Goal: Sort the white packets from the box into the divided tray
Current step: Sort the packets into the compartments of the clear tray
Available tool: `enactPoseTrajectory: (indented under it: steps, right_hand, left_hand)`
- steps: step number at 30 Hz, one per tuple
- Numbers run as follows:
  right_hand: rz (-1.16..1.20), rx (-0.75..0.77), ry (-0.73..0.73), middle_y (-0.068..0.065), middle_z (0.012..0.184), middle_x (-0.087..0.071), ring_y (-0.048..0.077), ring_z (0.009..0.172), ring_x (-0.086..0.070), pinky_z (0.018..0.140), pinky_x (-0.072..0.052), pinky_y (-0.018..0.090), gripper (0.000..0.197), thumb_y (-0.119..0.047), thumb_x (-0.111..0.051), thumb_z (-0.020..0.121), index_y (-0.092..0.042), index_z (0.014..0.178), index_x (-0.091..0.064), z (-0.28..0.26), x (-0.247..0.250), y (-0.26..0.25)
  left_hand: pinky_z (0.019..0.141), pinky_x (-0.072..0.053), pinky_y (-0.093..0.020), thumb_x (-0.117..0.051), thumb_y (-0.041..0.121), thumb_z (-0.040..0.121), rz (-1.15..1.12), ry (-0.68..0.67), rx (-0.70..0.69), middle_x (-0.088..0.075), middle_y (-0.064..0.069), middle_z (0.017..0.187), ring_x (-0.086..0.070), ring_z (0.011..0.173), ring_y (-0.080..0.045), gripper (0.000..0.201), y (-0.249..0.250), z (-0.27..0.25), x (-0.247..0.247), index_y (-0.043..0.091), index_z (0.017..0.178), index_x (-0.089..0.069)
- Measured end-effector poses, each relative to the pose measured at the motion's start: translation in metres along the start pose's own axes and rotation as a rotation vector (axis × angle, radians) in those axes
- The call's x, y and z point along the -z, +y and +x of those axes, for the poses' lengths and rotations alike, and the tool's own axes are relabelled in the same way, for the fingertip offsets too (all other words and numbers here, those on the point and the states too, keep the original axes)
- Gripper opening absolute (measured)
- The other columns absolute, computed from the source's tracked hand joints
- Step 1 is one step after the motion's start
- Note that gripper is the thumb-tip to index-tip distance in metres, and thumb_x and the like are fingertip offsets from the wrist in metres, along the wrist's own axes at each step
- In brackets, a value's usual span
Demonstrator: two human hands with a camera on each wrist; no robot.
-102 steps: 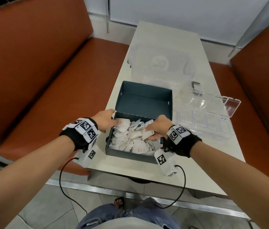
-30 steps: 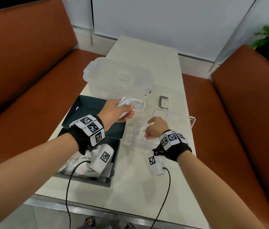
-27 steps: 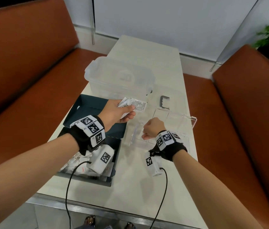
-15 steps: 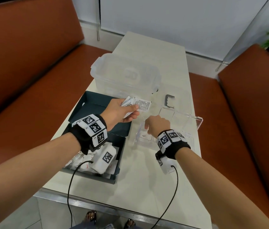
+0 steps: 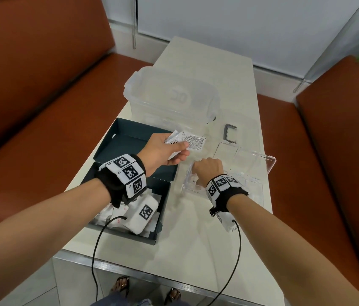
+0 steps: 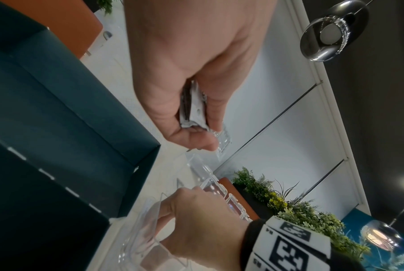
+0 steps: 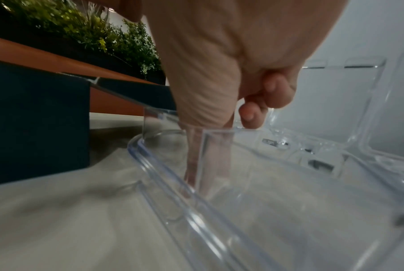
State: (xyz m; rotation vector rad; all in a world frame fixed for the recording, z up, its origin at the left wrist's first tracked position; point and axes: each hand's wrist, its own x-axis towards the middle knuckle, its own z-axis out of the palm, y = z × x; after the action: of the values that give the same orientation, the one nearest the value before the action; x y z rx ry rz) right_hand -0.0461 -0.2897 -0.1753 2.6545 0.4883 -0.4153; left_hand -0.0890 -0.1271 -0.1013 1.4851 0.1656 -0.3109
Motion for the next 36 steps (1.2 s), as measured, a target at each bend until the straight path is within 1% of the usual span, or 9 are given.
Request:
enactPoseTrajectory:
  steps: [4, 8, 12, 15, 17, 22, 28, 33, 36]
  right_hand:
    - [-0.009, -0.001, -0.014, -0.003, 0.105, -0.065, 0.021, 0.101, -0.060, 0.070, -0.035, 0.030, 0.041, -0.041, -0.072, 0.080, -0.026, 0.116, -0.060, 0.001, 0.003, 0.004]
    - [0.028, -0.014, -0.009, 0.000, 0.107, -0.064, 0.022, 0.102, -0.060, 0.072, -0.037, 0.030, 0.034, -0.029, -0.069, 0.085, -0.021, 0.115, -0.059, 0.002, -0.003, 0.000]
    - [0.223, -0.114, -0.013, 0.000, 0.106, -0.067, 0.023, 0.098, -0.063, 0.071, -0.039, 0.030, 0.016, -0.028, -0.068, 0.085, -0.023, 0.100, -0.064, 0.003, 0.000, 0.006]
    - [0.422, -0.165, -0.033, -0.005, 0.108, -0.068, 0.021, 0.103, -0.063, 0.075, -0.040, 0.028, 0.026, -0.034, -0.071, 0.083, -0.030, 0.109, -0.068, 0.003, 0.004, 0.018]
    - [0.478, -0.149, -0.045, -0.006, 0.108, -0.068, 0.021, 0.105, -0.062, 0.076, -0.039, 0.028, 0.024, -0.033, -0.068, 0.085, -0.032, 0.109, -0.069, 0.003, 0.005, 0.022]
    - [0.457, -0.130, -0.055, -0.007, 0.113, -0.066, 0.020, 0.106, -0.061, 0.078, -0.040, 0.028, 0.023, -0.027, -0.058, 0.090, -0.034, 0.111, -0.065, 0.002, 0.006, 0.020]
    - [0.554, -0.175, -0.053, -0.009, 0.099, -0.067, 0.015, 0.088, -0.055, 0.075, -0.037, 0.029, 0.024, -0.036, -0.077, 0.073, -0.035, 0.096, -0.070, 0.004, 0.018, 0.035]
    - [0.528, -0.155, -0.064, -0.008, 0.107, -0.068, 0.018, 0.101, -0.061, 0.075, -0.038, 0.027, 0.022, -0.026, -0.067, 0.084, -0.034, 0.105, -0.070, 0.004, 0.018, 0.029]
    - [0.430, -0.159, -0.025, -0.007, 0.108, -0.069, 0.020, 0.100, -0.064, 0.074, -0.042, 0.027, 0.021, -0.024, -0.061, 0.089, -0.033, 0.106, -0.069, 0.002, 0.013, 0.019]
  left_hand:
    - [0.069, -0.057, -0.024, -0.067, 0.019, 0.090, 0.005, -0.001, 0.001, -0.073, -0.015, 0.094, -0.068, 0.074, -0.015, 0.025, -0.001, 0.001, 0.002, 0.006, 0.112, -0.066]
    - [0.070, -0.057, -0.024, -0.067, 0.019, 0.090, 0.003, 0.000, 0.005, -0.073, -0.017, 0.097, -0.068, 0.076, -0.016, 0.027, -0.001, 0.003, 0.002, 0.005, 0.113, -0.066]
    - [0.070, -0.057, -0.024, -0.067, 0.019, 0.090, 0.004, 0.000, 0.001, -0.073, -0.017, 0.098, -0.067, 0.073, -0.014, 0.028, -0.001, 0.004, 0.006, 0.005, 0.114, -0.066]
    - [0.070, -0.057, -0.024, -0.067, 0.020, 0.089, 0.003, 0.017, 0.010, -0.073, -0.015, 0.096, -0.068, 0.072, -0.013, 0.029, -0.001, 0.006, 0.009, 0.006, 0.115, -0.066]
    - [0.069, -0.057, -0.024, -0.067, 0.019, 0.089, -0.004, 0.020, 0.016, -0.073, -0.014, 0.095, -0.069, 0.071, -0.012, 0.030, -0.002, 0.007, 0.010, 0.006, 0.116, -0.065]
    - [0.070, -0.058, -0.024, -0.068, 0.019, 0.089, -0.030, 0.008, 0.035, -0.074, -0.014, 0.096, -0.069, 0.072, -0.012, 0.030, -0.003, 0.006, 0.010, 0.006, 0.116, -0.065]
    - [0.073, -0.058, -0.025, -0.067, 0.019, 0.089, -0.018, 0.001, 0.033, -0.073, -0.014, 0.098, -0.069, 0.073, -0.012, 0.030, -0.003, 0.005, 0.011, 0.007, 0.116, -0.065]
    - [0.070, -0.058, -0.023, -0.066, 0.019, 0.090, -0.006, -0.012, 0.024, -0.073, -0.013, 0.098, -0.069, 0.072, -0.011, 0.029, -0.003, 0.003, 0.012, 0.007, 0.116, -0.065]
    - [0.070, -0.058, -0.023, -0.067, 0.019, 0.090, -0.014, -0.010, 0.026, -0.073, -0.014, 0.098, -0.069, 0.072, -0.011, 0.030, -0.003, 0.003, 0.013, 0.006, 0.116, -0.065]
